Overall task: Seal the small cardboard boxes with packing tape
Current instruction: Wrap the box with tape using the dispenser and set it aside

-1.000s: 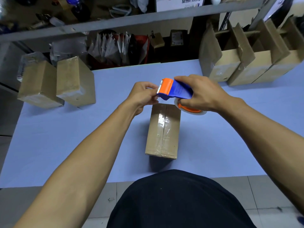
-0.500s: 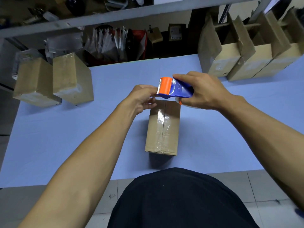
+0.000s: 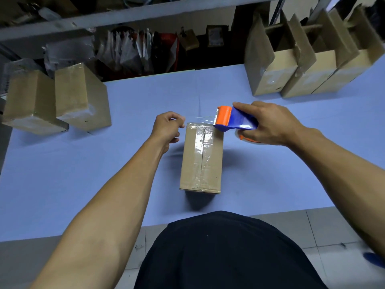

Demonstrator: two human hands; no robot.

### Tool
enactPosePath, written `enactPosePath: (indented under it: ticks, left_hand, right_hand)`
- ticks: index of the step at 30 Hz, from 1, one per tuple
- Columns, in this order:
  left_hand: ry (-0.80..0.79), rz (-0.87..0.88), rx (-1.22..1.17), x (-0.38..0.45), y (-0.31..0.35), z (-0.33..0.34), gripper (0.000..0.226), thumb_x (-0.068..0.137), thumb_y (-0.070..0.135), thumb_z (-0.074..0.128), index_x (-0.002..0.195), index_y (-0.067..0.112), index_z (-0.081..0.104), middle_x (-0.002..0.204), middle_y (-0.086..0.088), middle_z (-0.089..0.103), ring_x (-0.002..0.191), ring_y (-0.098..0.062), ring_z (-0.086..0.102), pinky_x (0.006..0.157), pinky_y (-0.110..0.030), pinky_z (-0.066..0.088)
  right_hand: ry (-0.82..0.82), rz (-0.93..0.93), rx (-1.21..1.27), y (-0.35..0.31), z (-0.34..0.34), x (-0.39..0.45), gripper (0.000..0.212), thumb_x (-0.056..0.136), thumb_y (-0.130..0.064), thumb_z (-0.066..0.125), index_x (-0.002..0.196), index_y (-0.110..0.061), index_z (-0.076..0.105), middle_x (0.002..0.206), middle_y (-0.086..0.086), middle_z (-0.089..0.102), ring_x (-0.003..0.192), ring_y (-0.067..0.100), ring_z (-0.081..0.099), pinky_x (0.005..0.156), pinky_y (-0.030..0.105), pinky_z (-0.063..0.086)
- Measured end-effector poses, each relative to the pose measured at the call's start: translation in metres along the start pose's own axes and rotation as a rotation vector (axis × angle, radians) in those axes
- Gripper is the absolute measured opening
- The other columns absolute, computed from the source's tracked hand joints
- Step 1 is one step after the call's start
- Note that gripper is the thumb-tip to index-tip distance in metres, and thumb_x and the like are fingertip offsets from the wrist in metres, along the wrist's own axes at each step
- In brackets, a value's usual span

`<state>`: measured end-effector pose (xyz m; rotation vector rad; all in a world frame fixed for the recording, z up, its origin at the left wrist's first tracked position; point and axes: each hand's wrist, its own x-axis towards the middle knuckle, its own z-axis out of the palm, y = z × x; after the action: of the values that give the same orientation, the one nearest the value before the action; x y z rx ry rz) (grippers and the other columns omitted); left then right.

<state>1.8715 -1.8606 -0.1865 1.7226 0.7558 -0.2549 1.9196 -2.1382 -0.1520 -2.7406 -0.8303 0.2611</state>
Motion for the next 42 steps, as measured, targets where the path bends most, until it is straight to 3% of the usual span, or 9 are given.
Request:
enactPosePath:
  ticks: [14,19,24,27,30,34,37,39,42]
  left_hand:
    - [0.107,0.060,0.026,0.016,-0.018,0.020,0.011,0.098,0.022,0.056,0.087,0.021,0.060,0.086,0.001,0.064,0.058,-0.013,0.047,0.057,-0.026,0.043]
    - [0.194,0.097,-0.001,0.017,-0.031,0.034,0.015,0.097,0.027,0.057,0.083,0.026,0.059,0.096,0.003,0.065,0.083,-0.018,0.062,0.075,-0.034,0.050]
    - [0.216,0.058,0.071,0.018,-0.031,0.038,0.020,0.097,0.032,0.057,0.100,0.016,0.068,0.093,0.015,0.064,0.105,-0.018,0.063,0.090,-0.031,0.050]
    - [0.179,0.024,0.091,0.018,-0.028,0.037,0.039,0.099,0.039,0.054,0.130,0.017,0.058,0.130,-0.001,0.060,0.122,-0.022,0.056,0.105,-0.036,0.045]
    - [0.143,-0.036,0.075,0.021,-0.031,0.036,0.043,0.094,0.051,0.058,0.122,0.019,0.064,0.130,0.000,0.062,0.117,-0.021,0.059,0.104,-0.040,0.048]
    - [0.212,-0.065,0.109,0.020,-0.028,0.033,0.030,0.093,0.040,0.063,0.115,0.019,0.066,0.116,0.003,0.066,0.107,-0.020,0.063,0.095,-0.030,0.050]
    - [0.441,0.123,0.214,0.007,-0.019,0.031,0.030,0.100,0.017,0.050,0.129,0.012,0.056,0.124,-0.004,0.058,0.114,-0.023,0.058,0.090,-0.026,0.042]
    - [0.473,0.369,0.314,-0.010,-0.019,0.034,0.034,0.101,0.011,0.045,0.134,0.010,0.053,0.137,-0.006,0.052,0.125,-0.022,0.052,0.097,-0.023,0.037]
    - [0.116,0.838,0.769,-0.024,-0.036,0.047,0.052,0.100,0.026,0.043,0.145,0.001,0.044,0.153,-0.016,0.042,0.144,-0.032,0.035,0.118,-0.040,0.023]
  right_hand:
    - [-0.008,0.042,0.004,0.005,0.018,0.001,0.076,0.083,-0.046,0.068,0.150,-0.036,0.035,0.111,0.001,0.059,0.098,0.030,0.057,0.070,0.031,0.038]
    - [-0.005,0.042,0.031,0.006,0.022,-0.002,0.075,0.083,-0.045,0.069,0.150,-0.034,0.036,0.111,0.001,0.059,0.098,0.029,0.057,0.071,0.031,0.040]
    - [0.011,0.050,0.031,0.008,0.025,-0.002,0.075,0.082,-0.045,0.070,0.150,-0.034,0.037,0.109,0.001,0.059,0.097,0.029,0.057,0.071,0.030,0.038]
    - [0.015,0.055,0.060,0.008,0.027,-0.002,0.076,0.082,-0.043,0.070,0.149,-0.034,0.038,0.106,0.001,0.058,0.096,0.029,0.057,0.072,0.031,0.039]
    - [0.007,0.046,0.056,0.011,0.027,-0.003,0.077,0.081,-0.043,0.071,0.149,-0.034,0.037,0.104,0.001,0.058,0.096,0.030,0.057,0.072,0.031,0.040]
    - [0.015,0.042,0.056,0.010,0.029,-0.002,0.077,0.081,-0.043,0.071,0.150,-0.033,0.037,0.107,0.002,0.059,0.097,0.030,0.057,0.072,0.031,0.038]
    - [0.021,0.030,0.058,0.009,0.030,-0.002,0.076,0.082,-0.043,0.070,0.150,-0.034,0.036,0.109,0.002,0.059,0.098,0.030,0.058,0.072,0.030,0.038]
    - [0.020,0.047,0.062,0.010,0.031,-0.002,0.076,0.082,-0.043,0.070,0.150,-0.034,0.036,0.110,0.003,0.059,0.098,0.031,0.057,0.072,0.030,0.037]
    - [0.033,0.054,0.066,0.010,0.034,-0.002,0.076,0.081,-0.042,0.069,0.149,-0.033,0.036,0.109,0.004,0.059,0.098,0.032,0.058,0.072,0.030,0.037]
